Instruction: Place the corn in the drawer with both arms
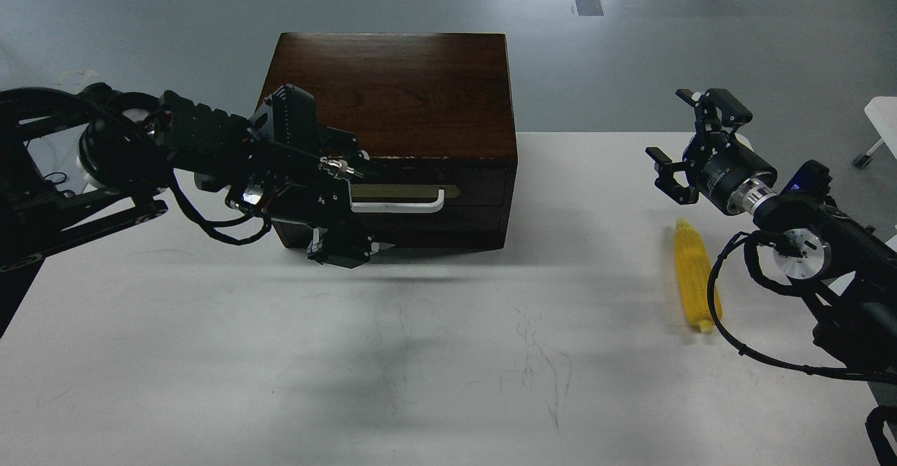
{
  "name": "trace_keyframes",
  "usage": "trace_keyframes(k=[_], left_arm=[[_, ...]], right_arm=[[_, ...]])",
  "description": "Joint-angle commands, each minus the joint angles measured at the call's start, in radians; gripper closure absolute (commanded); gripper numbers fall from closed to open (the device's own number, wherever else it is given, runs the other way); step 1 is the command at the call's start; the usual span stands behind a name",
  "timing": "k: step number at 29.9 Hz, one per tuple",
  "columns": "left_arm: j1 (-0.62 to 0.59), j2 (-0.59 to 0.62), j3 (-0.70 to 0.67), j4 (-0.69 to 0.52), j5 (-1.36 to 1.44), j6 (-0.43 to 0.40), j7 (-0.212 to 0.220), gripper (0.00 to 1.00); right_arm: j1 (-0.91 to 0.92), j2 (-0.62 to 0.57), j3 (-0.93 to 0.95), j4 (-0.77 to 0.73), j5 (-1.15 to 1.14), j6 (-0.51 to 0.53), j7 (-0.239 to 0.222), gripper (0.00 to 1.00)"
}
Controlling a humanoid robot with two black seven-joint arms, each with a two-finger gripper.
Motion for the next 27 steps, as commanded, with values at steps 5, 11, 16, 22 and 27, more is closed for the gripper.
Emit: trace_keyframes(k=[5, 11, 16, 22, 27], left_arm=[[-0.005, -0.017, 0.000, 0.001, 0.000, -0.066, 0.000, 0.01], [0.010, -0.037, 0.017, 0.018, 0.000, -0.100, 0.000, 0.01], [0.026, -0.042, 0.015, 0.029, 0.000, -0.100, 0.000, 0.01], [0.023, -0.054, 0.015, 0.030, 0.000, -0.098, 0.000, 0.01], [0.030, -0.051, 0.014, 0.044, 0.000, -0.089, 0.000, 0.01]], right_arm=[[0.003, 0.000, -0.002, 0.000, 0.000, 0.000, 0.000, 0.00], [0.003, 0.000, 0.000, 0.000, 0.000, -0.001, 0.000, 0.00], [0.003, -0.001, 0.000, 0.000, 0.000, -0.001, 0.000, 0.00], [0.003, 0.000, 0.000, -0.003, 0.000, -0.001, 0.000, 0.00], [0.003, -0.001, 0.000, -0.005, 0.000, -0.001, 0.000, 0.00]])
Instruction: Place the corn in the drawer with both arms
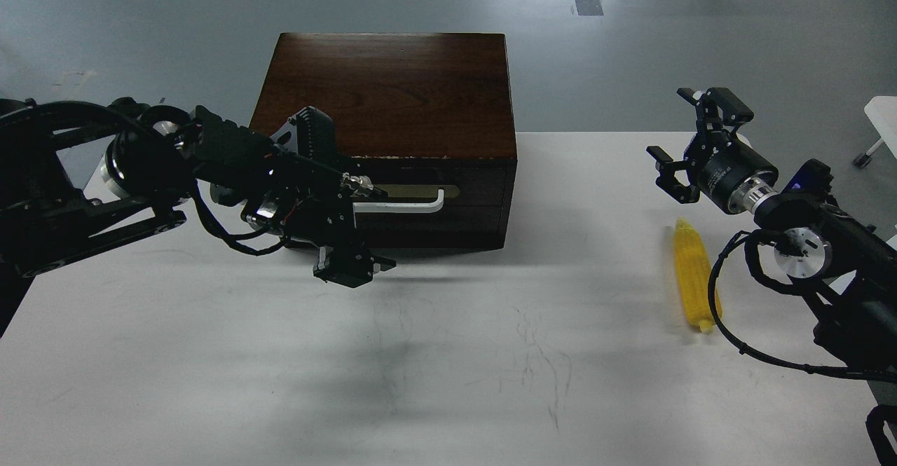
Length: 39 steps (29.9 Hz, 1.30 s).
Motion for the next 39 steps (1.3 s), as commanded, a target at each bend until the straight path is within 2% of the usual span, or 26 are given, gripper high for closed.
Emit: trace_keyframes(k=[1, 5, 39], left_arm=[[0.006, 0.003, -0.003, 0.014, 0.000, 0.008, 0.000, 0.01], [0.008, 0.000, -0.007, 0.022, 0.000, 0.032, 0.000, 0.01], [0.060, -0.037, -0.049, 0.092, 0.000, 0.060, 0.000, 0.01]], right_arm=[[0.000, 0.000, 0.000, -0.001, 0.000, 0.000, 0.000, 0.00], [-0.003, -0.003, 0.000, -0.001, 0.000, 0.000, 0.000, 0.00], [-0.005, 0.004, 0.000, -0.017, 0.000, 0.000, 0.000, 0.00]])
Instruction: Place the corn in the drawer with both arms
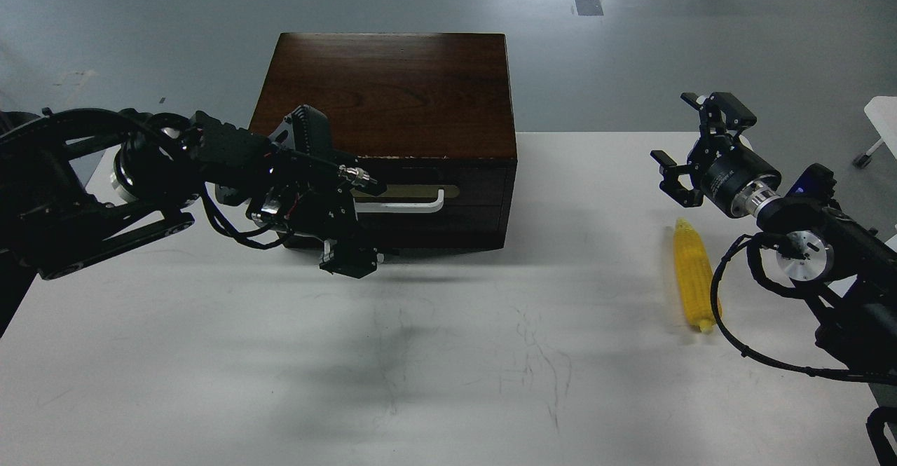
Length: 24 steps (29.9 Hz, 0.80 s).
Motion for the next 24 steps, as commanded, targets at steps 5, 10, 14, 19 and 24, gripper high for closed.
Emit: trace_keyframes(k=[5, 10, 14, 19, 24], left_arm=[[0.006, -0.006, 0.003, 0.005, 0.000, 0.000, 0.000, 0.01], [0.028, -0.023, -0.002, 0.037, 0.000, 0.003, 0.000, 0.01], [0.031, -0.037, 0.004, 0.068, 0.000, 0.018, 0.000, 0.01], [0.048, -0.040, 0.003, 0.079, 0.000, 0.020, 0.000, 0.01], [0.046, -0.034, 0.004, 0.063, 0.000, 0.028, 0.000, 0.01]], right_arm=[[0.000, 0.002, 0.000, 0.000, 0.000, 0.000, 0.000, 0.00], [0.000, 0.002, 0.000, -0.002, 0.000, 0.000, 0.000, 0.00], [-0.001, 0.002, 0.000, -0.002, 0.000, 0.000, 0.000, 0.00], [-0.001, 0.005, 0.000, -0.011, 0.000, 0.000, 0.000, 0.00], [-0.001, 0.005, 0.000, -0.011, 0.000, 0.000, 0.000, 0.00]])
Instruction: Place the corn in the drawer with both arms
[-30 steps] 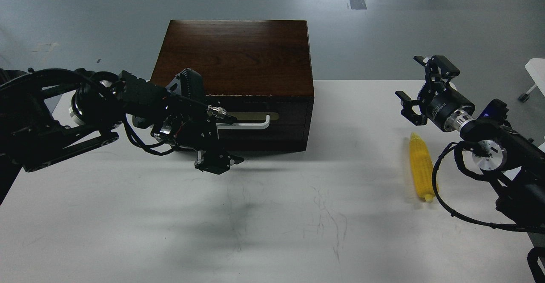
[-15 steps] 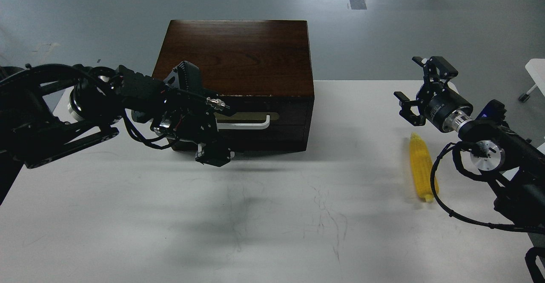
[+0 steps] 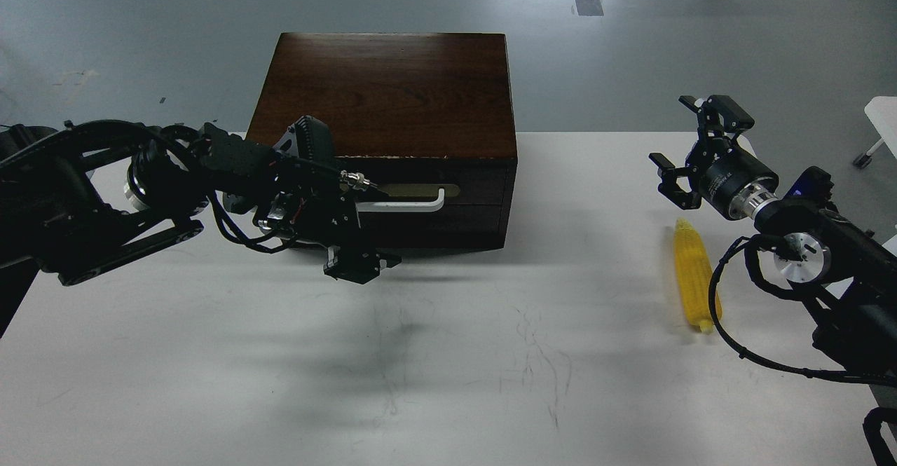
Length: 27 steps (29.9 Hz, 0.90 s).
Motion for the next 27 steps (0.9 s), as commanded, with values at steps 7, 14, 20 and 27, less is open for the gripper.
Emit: trace_keyframes(k=[7, 14, 20, 27], left_arm=[[-0.006, 0.033, 0.008, -0.094, 0.000, 0.013, 0.000, 0.01], [0.005, 0.045, 0.010, -0.123, 0.000, 0.013, 0.000, 0.01], [0.005, 0.045, 0.010, -0.123, 0.000, 0.013, 0.000, 0.01], [0.005, 0.054, 0.010, -0.126, 0.000, 0.013, 0.000, 0.01]], right_arm=[[0.000, -0.003, 0.000, 0.000, 0.000, 0.000, 0.000, 0.00], [0.000, -0.009, 0.000, 0.000, 0.002, 0.000, 0.000, 0.00], [0.000, -0.011, 0.000, 0.000, 0.002, 0.000, 0.000, 0.00], [-0.001, -0.011, 0.000, 0.000, 0.002, 0.002, 0.000, 0.00]])
